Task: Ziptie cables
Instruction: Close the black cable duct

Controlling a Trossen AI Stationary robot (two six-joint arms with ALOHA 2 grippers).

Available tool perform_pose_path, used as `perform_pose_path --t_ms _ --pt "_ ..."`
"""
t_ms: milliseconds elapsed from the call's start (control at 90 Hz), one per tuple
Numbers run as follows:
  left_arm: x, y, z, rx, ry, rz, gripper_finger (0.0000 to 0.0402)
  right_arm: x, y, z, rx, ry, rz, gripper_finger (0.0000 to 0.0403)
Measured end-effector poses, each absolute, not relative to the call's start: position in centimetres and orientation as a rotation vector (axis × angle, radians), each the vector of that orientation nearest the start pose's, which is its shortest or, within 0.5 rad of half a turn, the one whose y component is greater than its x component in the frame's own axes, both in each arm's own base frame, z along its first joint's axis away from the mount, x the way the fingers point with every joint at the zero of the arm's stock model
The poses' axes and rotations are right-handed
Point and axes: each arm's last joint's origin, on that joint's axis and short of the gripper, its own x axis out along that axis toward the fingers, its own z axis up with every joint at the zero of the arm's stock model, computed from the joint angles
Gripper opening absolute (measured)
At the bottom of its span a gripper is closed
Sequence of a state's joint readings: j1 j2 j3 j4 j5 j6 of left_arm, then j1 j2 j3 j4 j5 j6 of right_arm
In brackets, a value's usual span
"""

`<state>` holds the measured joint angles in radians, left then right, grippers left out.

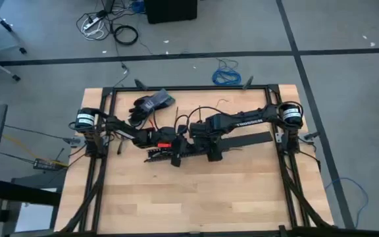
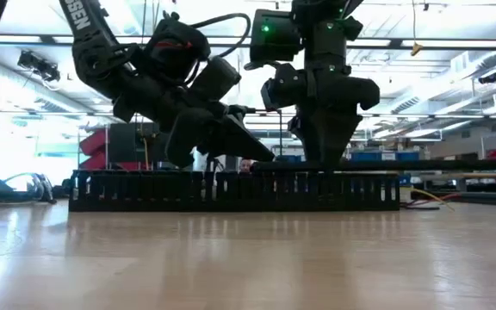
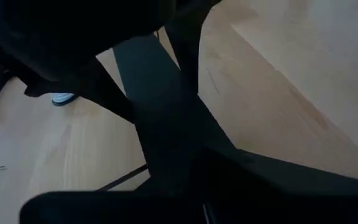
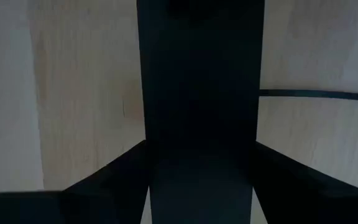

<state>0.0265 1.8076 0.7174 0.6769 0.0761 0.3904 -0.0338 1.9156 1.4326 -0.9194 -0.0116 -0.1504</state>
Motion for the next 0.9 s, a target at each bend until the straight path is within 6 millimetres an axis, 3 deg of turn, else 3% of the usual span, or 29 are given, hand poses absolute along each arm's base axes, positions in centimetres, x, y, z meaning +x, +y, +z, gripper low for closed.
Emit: perform_pose_path --t_ms 900 --pt "33.71 0.66 13.26 0.365 0.388 -0.132 0.0025 36.76 -1.11 19.6 -0.026 1.425 0.06 0.0239"
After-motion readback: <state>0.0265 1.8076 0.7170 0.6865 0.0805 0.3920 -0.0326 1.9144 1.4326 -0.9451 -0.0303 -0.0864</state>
